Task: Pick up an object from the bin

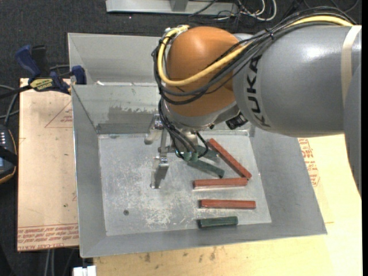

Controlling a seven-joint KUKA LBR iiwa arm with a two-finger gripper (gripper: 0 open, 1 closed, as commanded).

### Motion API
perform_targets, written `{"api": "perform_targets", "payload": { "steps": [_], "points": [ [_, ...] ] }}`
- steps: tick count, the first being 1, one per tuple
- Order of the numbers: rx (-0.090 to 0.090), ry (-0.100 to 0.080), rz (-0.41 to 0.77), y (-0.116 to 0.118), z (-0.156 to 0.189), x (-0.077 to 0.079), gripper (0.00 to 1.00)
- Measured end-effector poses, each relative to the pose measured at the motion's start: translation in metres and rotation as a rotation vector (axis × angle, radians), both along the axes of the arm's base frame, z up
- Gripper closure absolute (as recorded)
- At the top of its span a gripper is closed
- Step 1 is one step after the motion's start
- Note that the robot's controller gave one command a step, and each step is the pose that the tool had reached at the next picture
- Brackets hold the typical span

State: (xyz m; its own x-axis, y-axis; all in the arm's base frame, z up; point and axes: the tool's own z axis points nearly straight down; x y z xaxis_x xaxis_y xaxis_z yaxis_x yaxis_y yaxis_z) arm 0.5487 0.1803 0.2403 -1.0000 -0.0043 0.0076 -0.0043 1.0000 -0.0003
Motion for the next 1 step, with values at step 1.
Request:
{"api": "perform_targets", "payload": {
  "steps": [1],
  "points": [
    [0.002, -0.008, -0.004, -0.001, 0.0043, 0.0017, 0.0]
  ]
}}
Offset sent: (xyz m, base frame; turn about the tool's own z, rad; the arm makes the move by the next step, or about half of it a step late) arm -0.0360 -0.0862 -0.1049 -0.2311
